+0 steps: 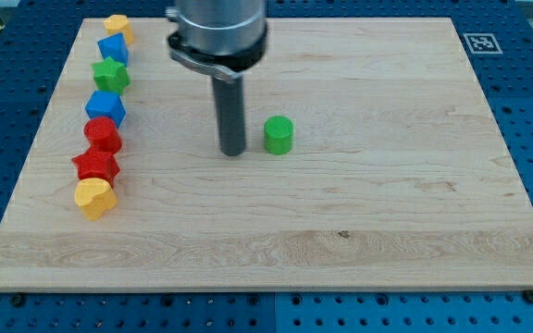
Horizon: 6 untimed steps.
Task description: Nudge the yellow hexagon and blue triangle a bit down
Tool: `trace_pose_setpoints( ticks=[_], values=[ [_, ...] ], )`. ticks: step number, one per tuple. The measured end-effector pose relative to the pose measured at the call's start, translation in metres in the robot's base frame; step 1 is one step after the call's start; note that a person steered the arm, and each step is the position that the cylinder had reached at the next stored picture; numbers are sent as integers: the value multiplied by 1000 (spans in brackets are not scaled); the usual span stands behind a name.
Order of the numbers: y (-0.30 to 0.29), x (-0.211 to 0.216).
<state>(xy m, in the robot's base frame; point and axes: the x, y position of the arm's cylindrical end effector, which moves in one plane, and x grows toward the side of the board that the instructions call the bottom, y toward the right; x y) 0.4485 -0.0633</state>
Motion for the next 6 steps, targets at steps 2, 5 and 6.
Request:
trace_pose_setpoints(
  ticks=[2,5,6],
  values=[
    [-14,-112],
    [-46,-256],
    [-47,-256]
  ],
)
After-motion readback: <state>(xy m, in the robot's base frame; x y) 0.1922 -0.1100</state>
